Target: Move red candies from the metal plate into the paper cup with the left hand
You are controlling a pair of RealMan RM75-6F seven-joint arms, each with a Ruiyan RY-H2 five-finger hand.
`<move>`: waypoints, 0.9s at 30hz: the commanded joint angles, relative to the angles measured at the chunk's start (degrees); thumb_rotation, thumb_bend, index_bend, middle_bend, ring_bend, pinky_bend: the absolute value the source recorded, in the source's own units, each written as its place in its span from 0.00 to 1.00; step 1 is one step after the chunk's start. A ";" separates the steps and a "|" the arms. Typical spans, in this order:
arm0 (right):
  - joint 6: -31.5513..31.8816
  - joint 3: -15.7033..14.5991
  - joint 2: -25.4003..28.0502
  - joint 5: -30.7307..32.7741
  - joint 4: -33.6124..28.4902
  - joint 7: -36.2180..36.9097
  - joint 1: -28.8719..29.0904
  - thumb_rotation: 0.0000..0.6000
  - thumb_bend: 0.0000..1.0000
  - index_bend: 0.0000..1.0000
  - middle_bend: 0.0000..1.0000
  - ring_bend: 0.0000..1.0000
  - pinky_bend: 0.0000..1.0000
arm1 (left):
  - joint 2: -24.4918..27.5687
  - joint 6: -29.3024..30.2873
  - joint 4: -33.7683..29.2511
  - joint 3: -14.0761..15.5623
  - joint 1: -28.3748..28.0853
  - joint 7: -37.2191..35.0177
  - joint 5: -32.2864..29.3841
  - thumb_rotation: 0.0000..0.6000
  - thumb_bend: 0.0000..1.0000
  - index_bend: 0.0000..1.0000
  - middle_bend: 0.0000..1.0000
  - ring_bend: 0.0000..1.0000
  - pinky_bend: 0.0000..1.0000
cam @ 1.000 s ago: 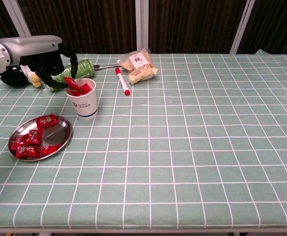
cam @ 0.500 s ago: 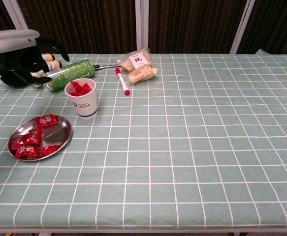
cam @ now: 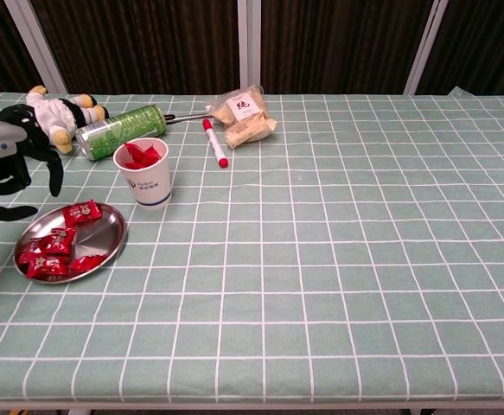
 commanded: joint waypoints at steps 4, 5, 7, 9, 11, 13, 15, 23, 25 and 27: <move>0.11 -0.08 0.07 0.10 -0.15 -0.13 -0.14 1.00 0.09 0.00 0.12 0.03 0.17 | -3.12 -1.31 3.10 0.38 -0.09 1.12 0.20 1.00 0.30 0.51 1.00 0.96 1.00; 0.12 -0.09 0.09 0.06 -0.20 -0.18 -0.12 1.00 0.09 0.00 0.12 0.03 0.17 | -3.68 -1.15 3.81 0.32 -0.07 1.40 0.40 1.00 0.28 0.51 1.00 0.96 1.00; 0.17 -0.08 0.14 0.04 -0.27 -0.25 -0.12 1.00 0.09 0.00 0.12 0.03 0.17 | -4.50 -1.17 4.82 0.30 -0.07 1.86 0.53 1.00 0.26 0.51 1.00 0.96 1.00; 0.18 -0.06 0.19 0.07 -0.33 -0.32 -0.11 1.00 0.09 0.00 0.12 0.03 0.17 | -5.35 -1.43 5.96 0.28 -0.14 2.33 0.58 1.00 0.25 0.51 1.00 0.96 1.00; 0.14 -0.06 0.23 0.12 -0.40 -0.43 -0.10 1.00 0.09 0.00 0.12 0.03 0.17 | -5.97 -1.83 7.00 0.19 -0.27 2.69 0.47 1.00 0.24 0.51 1.00 0.96 1.00; 0.10 -0.05 0.26 0.19 -0.47 -0.52 -0.09 1.00 0.09 0.00 0.12 0.03 0.17 | -6.39 -2.01 7.68 0.06 -0.33 2.83 0.41 1.00 0.24 0.51 1.00 0.96 1.00; 0.03 -0.05 0.26 0.30 -0.51 -0.56 -0.08 1.00 0.09 0.00 0.12 0.03 0.17 | -6.74 -2.16 8.44 -0.11 -0.42 3.10 0.35 1.00 0.23 0.51 1.00 0.96 1.00; -0.06 -0.05 0.23 0.50 -0.47 -0.63 -0.07 1.00 0.09 0.00 0.12 0.03 0.17 | -7.40 -3.11 9.73 -0.30 -0.71 4.29 0.02 1.00 0.23 0.51 1.00 0.96 1.00; -0.13 -0.04 0.20 0.59 -0.35 -0.57 -0.06 1.00 0.09 0.00 0.12 0.03 0.17 | -7.49 -3.40 9.64 -0.38 -0.79 4.39 -0.11 1.00 0.23 0.51 1.00 0.96 1.00; -0.17 -0.08 0.17 0.61 -0.27 -0.44 -0.08 1.00 0.09 0.00 0.12 0.03 0.17 | -7.69 -3.53 9.56 -0.36 -0.90 4.67 0.04 1.00 0.23 0.51 1.00 0.96 1.00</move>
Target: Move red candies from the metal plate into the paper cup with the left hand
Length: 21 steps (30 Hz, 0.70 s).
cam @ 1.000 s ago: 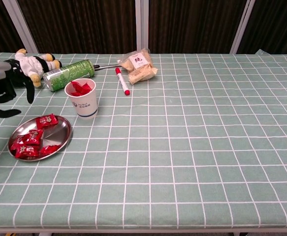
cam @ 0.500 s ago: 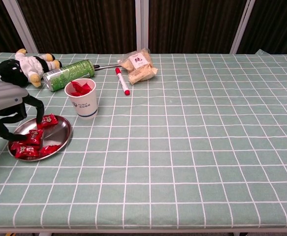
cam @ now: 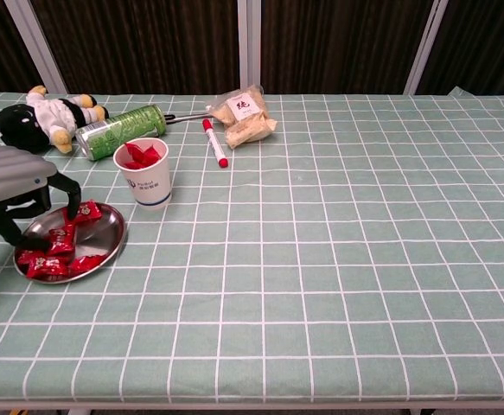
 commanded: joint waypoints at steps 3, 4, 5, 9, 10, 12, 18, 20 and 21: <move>0.07 -0.09 -0.04 -0.02 0.21 0.22 -0.11 1.00 0.09 0.00 0.12 0.03 0.17 | -0.61 -0.45 -0.17 -0.15 -0.44 0.60 0.24 1.00 0.23 0.51 1.00 0.96 1.00; 0.09 -0.09 -0.04 0.00 0.25 0.27 -0.14 1.00 0.09 0.00 0.12 0.03 0.17 | -0.75 -0.57 -0.15 -0.25 -0.57 0.75 0.23 1.00 0.23 0.51 1.00 0.96 1.00; 0.11 -0.09 -0.03 0.02 0.28 0.32 -0.16 1.00 0.09 0.00 0.12 0.03 0.17 | -0.88 -0.69 -0.14 -0.35 -0.69 0.87 0.17 1.00 0.23 0.51 1.00 0.96 1.00; 0.11 -0.07 0.06 0.11 0.39 0.52 -0.20 1.00 0.09 0.00 0.12 0.03 0.17 | -1.09 -1.15 -0.25 -0.66 -0.98 1.59 -0.30 1.00 0.23 0.51 1.00 0.96 1.00; 0.11 -0.07 0.06 0.12 0.42 0.55 -0.21 1.00 0.09 0.00 0.12 0.03 0.18 | -1.05 -1.36 -0.28 -0.66 -1.03 1.90 -0.52 1.00 0.23 0.51 1.00 0.96 1.00; 0.09 -0.07 0.07 0.10 0.46 0.64 -0.21 1.00 0.09 0.00 0.12 0.03 0.18 | -0.84 -2.14 -0.51 -0.63 -1.16 2.69 -1.29 1.00 0.23 0.51 1.00 0.96 1.00; 0.07 -0.07 0.05 0.16 0.54 0.66 -0.22 1.00 0.09 0.00 0.12 0.03 0.17 | -0.69 -3.49 -1.11 -0.70 -1.37 4.58 -3.24 1.00 0.23 0.52 1.00 0.96 1.00; 0.05 -0.06 0.06 0.16 0.53 0.64 -0.20 1.00 0.09 0.00 0.12 0.03 0.18 | -0.76 -3.77 -1.16 -0.76 -1.43 4.88 -3.71 1.00 0.24 0.53 1.00 0.96 1.00; 0.03 -0.04 0.08 0.18 0.51 0.60 -0.19 1.00 0.09 0.00 0.12 0.03 0.18 | -0.82 -3.92 -1.15 -0.85 -1.48 4.93 -3.99 1.00 0.24 0.53 1.00 0.96 1.00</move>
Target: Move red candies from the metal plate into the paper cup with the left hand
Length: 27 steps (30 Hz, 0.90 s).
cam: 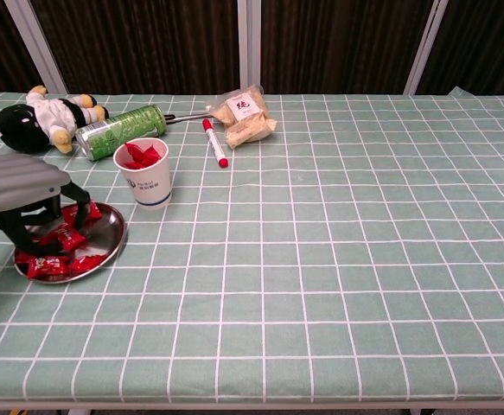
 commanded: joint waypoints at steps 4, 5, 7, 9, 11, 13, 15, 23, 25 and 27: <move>-0.02 0.03 0.09 0.09 -0.15 -0.12 0.00 1.00 0.09 0.00 0.12 0.03 0.18 | -0.31 -0.73 0.27 -0.19 -0.28 0.04 -0.78 1.00 0.24 0.55 1.00 0.96 1.00; 0.02 0.05 0.12 0.09 -0.21 -0.15 0.00 1.00 0.09 0.00 0.12 0.03 0.18 | -0.38 -0.83 0.37 -0.17 -0.31 -0.09 -0.78 1.00 0.25 0.56 1.00 0.96 1.00; 0.09 0.05 0.14 0.09 -0.26 -0.23 -0.04 1.00 0.09 0.00 0.12 0.03 0.18 | -0.53 -0.81 0.59 -0.17 -0.30 -0.41 -0.71 1.00 0.25 0.57 1.00 0.96 1.00; 0.13 0.01 0.18 0.07 -0.36 -0.27 -0.09 1.00 0.09 0.00 0.12 0.03 0.18 | -0.75 -0.55 0.88 -0.13 -0.22 -0.73 -0.47 1.00 0.27 0.58 1.00 0.96 1.00; 0.21 -0.02 0.18 -0.01 -0.45 -0.34 -0.13 1.00 0.09 0.00 0.12 0.03 0.18 | -0.83 -0.32 0.95 -0.09 -0.12 -1.41 -0.12 1.00 0.30 0.61 1.00 0.96 1.00; 0.31 -0.03 0.19 -0.05 -0.49 -0.39 -0.18 1.00 0.09 0.00 0.12 0.03 0.18 | -0.80 0.02 0.98 -0.01 -0.01 -1.97 0.33 1.00 0.33 0.62 1.00 0.96 1.00; 0.38 -0.01 0.22 -0.09 -0.59 -0.40 -0.19 1.00 0.09 0.00 0.12 0.03 0.18 | -0.65 0.48 0.83 -0.05 0.17 -2.74 0.69 1.00 0.36 0.64 1.00 0.96 1.00; 0.70 -0.03 0.32 -0.36 -0.55 -0.15 -0.32 1.00 0.09 0.00 0.12 0.03 0.18 | 2.09 3.61 -2.45 -1.21 1.37 -7.58 1.80 1.00 0.40 0.66 1.00 0.96 1.00; 0.75 -0.04 0.35 -0.39 -0.45 -0.02 -0.36 1.00 0.09 0.00 0.12 0.03 0.18 | 4.16 5.60 -5.06 -2.06 1.99 -9.91 2.40 1.00 0.40 0.66 1.00 0.96 1.00; 0.71 -0.01 0.35 -0.40 -0.32 0.12 -0.33 1.00 0.09 0.00 0.12 0.03 0.18 | 6.34 7.92 -7.45 -3.13 2.49 -11.92 3.26 1.00 0.40 0.66 1.00 0.96 1.00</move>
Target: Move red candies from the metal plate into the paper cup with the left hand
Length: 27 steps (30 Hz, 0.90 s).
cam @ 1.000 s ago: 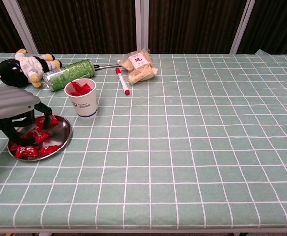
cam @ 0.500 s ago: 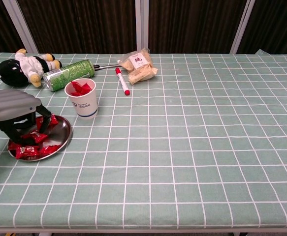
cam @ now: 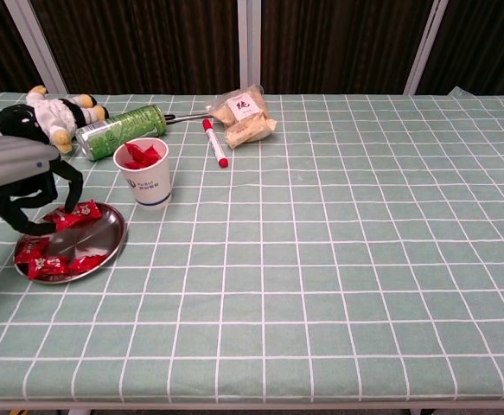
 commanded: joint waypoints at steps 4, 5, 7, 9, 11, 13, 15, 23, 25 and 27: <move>-0.24 -0.15 -0.33 -0.06 0.51 0.52 0.01 1.00 0.09 0.00 0.12 0.03 0.18 | 5.34 5.68 -5.67 -4.16 0.64 -5.00 1.73 1.00 0.40 0.64 1.00 0.96 1.00; -0.36 -0.20 -0.47 -0.10 0.64 0.66 0.04 1.00 0.09 0.00 0.12 0.03 0.18 | 5.45 5.53 -5.80 -5.04 0.06 -5.07 1.44 1.00 0.40 0.64 1.00 0.96 1.00; -0.43 -0.19 -0.58 -0.15 0.78 0.81 0.11 1.00 0.09 0.00 0.12 0.03 0.18 | 5.15 4.76 -5.73 -6.31 -1.09 -5.21 0.81 1.00 0.40 0.63 1.00 0.96 1.00; -0.37 -0.16 -0.56 -0.25 0.85 0.84 0.13 1.00 0.09 0.00 0.12 0.03 0.18 | 4.46 3.03 -5.19 -7.46 -2.76 -4.93 -0.08 1.00 0.40 0.63 1.00 0.96 1.00; -0.33 -0.14 -0.49 -0.22 0.85 0.83 0.10 1.00 0.09 0.00 0.12 0.03 0.18 | 3.48 0.92 -4.13 -8.31 -4.56 -4.16 -1.09 1.00 0.40 0.62 1.00 0.96 1.00; -0.31 -0.14 -0.44 -0.13 0.87 0.83 0.05 1.00 0.09 0.00 0.12 0.03 0.18 | 2.59 -0.93 -3.02 -8.84 -6.01 -3.34 -2.12 1.00 0.40 0.61 1.00 0.96 1.00; -0.35 -0.14 -0.44 0.01 0.91 0.84 0.02 1.00 0.09 0.00 0.12 0.03 0.18 | 1.40 -2.51 -1.65 -9.20 -7.34 -2.41 -3.17 1.00 0.40 0.61 1.00 0.96 1.00; -0.51 -0.13 -0.51 0.48 1.29 1.06 -0.12 1.00 0.09 0.00 0.12 0.03 0.18 | -1.27 -5.68 1.52 -8.78 -9.64 0.10 -6.05 1.00 0.40 0.59 1.00 0.96 1.00; -0.54 -0.08 -0.51 0.49 1.30 1.08 -0.08 1.00 0.09 0.00 0.12 0.03 0.18 | -1.55 -6.26 2.03 -8.56 -9.91 0.28 -6.48 1.00 0.39 0.58 1.00 0.96 1.00; -0.59 -0.08 -0.52 0.53 1.35 1.08 -0.07 1.00 0.09 0.00 0.12 0.03 0.18 | -1.68 -6.27 2.31 -8.21 -10.08 0.96 -6.49 1.00 0.38 0.55 1.00 0.96 1.00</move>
